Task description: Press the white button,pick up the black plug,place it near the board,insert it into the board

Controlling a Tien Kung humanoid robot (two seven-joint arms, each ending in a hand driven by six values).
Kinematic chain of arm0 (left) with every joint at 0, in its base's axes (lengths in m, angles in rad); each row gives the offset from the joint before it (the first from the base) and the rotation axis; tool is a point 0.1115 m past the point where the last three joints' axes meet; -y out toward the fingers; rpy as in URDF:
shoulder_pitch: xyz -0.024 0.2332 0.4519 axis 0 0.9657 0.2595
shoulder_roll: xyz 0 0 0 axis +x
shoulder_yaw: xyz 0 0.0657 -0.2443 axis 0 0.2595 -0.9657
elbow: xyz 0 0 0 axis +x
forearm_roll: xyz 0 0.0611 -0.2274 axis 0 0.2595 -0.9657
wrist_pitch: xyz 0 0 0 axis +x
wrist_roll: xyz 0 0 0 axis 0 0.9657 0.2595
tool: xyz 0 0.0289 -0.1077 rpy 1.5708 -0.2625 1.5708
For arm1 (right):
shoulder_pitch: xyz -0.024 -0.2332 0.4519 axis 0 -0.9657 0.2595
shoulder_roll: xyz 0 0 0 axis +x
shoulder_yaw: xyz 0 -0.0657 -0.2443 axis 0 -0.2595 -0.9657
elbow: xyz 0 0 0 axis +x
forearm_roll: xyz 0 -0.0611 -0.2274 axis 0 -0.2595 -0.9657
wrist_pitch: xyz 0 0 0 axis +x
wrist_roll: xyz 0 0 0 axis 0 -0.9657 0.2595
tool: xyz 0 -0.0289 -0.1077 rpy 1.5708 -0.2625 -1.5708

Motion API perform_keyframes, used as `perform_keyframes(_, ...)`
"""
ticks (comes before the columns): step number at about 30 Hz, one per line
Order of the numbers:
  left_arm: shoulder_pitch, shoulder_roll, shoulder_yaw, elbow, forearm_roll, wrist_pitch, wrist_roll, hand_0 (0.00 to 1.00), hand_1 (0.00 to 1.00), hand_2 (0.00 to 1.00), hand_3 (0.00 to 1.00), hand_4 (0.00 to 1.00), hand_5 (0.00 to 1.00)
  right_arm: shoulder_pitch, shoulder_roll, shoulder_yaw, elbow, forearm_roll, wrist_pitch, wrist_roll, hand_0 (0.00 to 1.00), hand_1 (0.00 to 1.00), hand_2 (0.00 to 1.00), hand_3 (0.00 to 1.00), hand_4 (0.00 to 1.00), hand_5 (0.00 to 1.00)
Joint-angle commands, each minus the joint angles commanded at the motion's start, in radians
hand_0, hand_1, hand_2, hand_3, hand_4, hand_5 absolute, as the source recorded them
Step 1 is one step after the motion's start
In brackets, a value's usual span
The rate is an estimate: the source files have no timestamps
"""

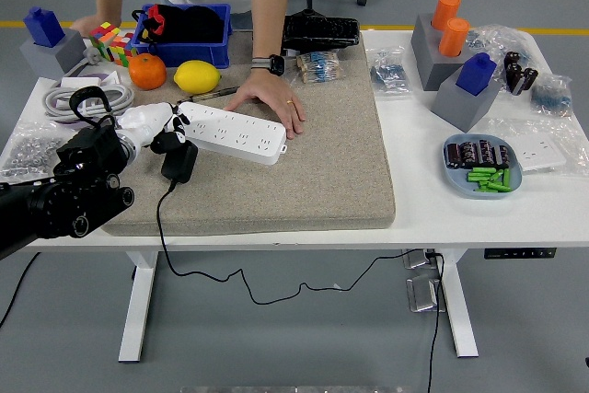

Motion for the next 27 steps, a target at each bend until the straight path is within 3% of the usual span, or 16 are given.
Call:
perform_keyframes(9,0.029,0.025,-0.123,-0.052,0.046,0.018,-0.015,0.200,0.066,0.079,0.710,0.002,0.448,-0.001,0.002,0.000,0.003,0.002,0.001,0.000,0.697,0.599,0.588,0.589,0.708,0.280)
perform_keyframes(14,0.057,0.040,-0.213,-0.103,0.070,0.002,-0.009,0.200,0.066,0.079,0.710,0.002,0.448,-0.003,0.004,0.002,0.004,0.003,0.001,0.000,0.697,0.599,0.588,0.589,0.708,0.280)
perform_keyframes(15,0.066,0.046,-0.240,-0.118,0.071,-0.008,-0.006,0.265,0.218,0.237,0.729,0.002,0.002,-0.004,0.004,0.003,0.004,0.002,0.002,0.000,0.696,0.598,0.587,0.590,0.707,0.279)
perform_keyframes(20,0.120,0.077,-0.368,-0.206,0.107,-0.061,0.041,0.265,0.218,0.237,0.729,0.002,0.002,-0.010,0.005,0.007,0.003,-0.001,0.001,0.001,0.696,0.598,0.587,0.590,0.707,0.279)
perform_keyframes(21,0.130,0.081,-0.385,-0.220,0.113,-0.063,0.047,0.575,0.695,0.686,0.802,0.903,0.058,-0.011,0.005,0.008,0.003,-0.001,0.001,0.001,0.695,0.597,0.588,0.589,0.707,0.278)
perform_keyframes(26,0.182,0.097,-0.475,-0.300,0.118,-0.065,0.073,0.575,0.695,0.686,0.802,0.903,0.058,-0.016,0.008,0.013,0.002,-0.004,0.001,0.001,0.695,0.597,0.588,0.589,0.707,0.278)
perform_keyframes(27,0.193,0.098,-0.490,-0.312,0.120,-0.062,0.074,0.792,0.843,0.825,0.874,0.998,0.512,-0.016,0.008,0.013,0.002,-0.004,0.001,0.000,0.694,0.598,0.588,0.591,0.708,0.276)
